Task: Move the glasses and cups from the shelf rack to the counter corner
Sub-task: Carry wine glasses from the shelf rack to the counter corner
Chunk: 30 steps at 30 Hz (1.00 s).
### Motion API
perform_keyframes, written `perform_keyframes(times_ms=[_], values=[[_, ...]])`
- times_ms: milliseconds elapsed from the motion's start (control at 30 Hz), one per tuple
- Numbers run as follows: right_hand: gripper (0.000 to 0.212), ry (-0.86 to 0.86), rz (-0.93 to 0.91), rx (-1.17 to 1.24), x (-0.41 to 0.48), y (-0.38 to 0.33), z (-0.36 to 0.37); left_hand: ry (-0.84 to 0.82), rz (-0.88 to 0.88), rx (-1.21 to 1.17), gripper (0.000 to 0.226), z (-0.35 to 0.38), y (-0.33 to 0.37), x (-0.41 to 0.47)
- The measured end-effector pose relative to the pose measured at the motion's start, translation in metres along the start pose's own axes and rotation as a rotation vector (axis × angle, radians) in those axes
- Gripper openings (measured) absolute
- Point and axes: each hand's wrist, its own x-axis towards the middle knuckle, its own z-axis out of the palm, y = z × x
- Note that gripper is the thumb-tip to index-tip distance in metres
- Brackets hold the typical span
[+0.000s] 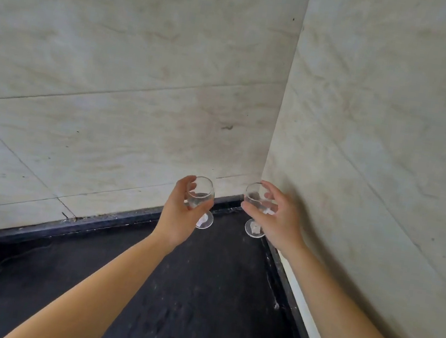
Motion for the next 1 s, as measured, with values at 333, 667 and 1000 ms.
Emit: perform_keyframes(times_ms=[333,667,1000], values=[[0.061,-0.059,0.168,0.023,0.068,0.100,0.050,-0.103,-0.129,0.102,0.068,0.062,-0.102,0.088],[0.062,-0.057,0.139,-0.073,0.103,0.139,0.067,-0.202,-0.109,0.176,0.073,0.089,-0.133,0.128],[0.077,-0.089,0.118,-0.062,0.108,0.149,0.071,-0.252,-0.024,0.185,0.067,0.095,-0.140,0.137]])
